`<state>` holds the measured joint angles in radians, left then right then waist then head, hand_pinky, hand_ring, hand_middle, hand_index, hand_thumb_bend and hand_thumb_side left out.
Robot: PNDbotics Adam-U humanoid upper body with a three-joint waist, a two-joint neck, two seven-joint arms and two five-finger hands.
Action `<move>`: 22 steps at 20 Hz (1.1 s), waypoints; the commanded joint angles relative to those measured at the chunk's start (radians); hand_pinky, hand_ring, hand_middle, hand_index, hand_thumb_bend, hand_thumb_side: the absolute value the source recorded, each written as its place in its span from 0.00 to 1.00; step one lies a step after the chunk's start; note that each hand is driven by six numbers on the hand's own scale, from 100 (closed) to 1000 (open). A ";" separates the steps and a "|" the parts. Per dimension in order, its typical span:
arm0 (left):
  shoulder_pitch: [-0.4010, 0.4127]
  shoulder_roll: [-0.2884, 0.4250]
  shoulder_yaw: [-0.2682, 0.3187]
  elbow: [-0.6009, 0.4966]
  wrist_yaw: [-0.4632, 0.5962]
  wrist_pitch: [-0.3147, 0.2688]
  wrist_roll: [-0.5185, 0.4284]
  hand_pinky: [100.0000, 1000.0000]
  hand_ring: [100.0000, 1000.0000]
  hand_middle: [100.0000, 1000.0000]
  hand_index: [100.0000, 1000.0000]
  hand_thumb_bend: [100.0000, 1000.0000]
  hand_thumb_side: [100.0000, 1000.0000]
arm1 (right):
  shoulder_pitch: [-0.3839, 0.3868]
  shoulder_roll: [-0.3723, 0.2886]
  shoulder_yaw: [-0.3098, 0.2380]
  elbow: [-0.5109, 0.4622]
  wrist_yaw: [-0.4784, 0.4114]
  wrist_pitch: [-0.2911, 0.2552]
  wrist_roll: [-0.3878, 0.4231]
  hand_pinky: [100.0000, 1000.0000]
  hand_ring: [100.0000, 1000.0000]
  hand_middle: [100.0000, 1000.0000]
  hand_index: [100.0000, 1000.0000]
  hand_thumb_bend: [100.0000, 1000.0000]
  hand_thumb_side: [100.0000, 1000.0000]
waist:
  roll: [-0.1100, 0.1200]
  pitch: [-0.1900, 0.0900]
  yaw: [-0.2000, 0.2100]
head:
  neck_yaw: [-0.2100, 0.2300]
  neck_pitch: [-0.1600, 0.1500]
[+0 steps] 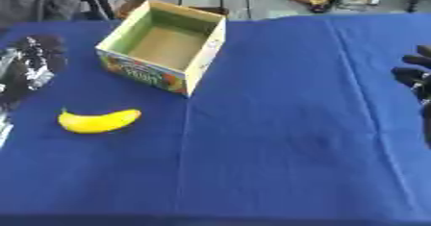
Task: Pick up objects on the table and place them in the box.
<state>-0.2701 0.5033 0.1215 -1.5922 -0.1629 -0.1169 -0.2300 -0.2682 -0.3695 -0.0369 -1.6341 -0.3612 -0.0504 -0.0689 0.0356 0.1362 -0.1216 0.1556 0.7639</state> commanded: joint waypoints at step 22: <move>-0.091 0.152 -0.102 -0.032 -0.612 -0.109 -0.502 0.77 0.70 0.69 0.78 0.81 0.50 | -0.006 -0.033 -0.003 -0.017 0.000 0.002 0.003 0.80 0.64 0.65 0.79 0.00 0.90 | 0.003 -0.018 -0.007 | 0.005 0.006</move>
<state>-0.3434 0.6301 0.0158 -1.6110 -0.7655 -0.2229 -0.7184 -0.2641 -0.3747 -0.0364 -1.6341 -0.3612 -0.0483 -0.0666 0.0409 0.1312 -0.1294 0.1596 0.7639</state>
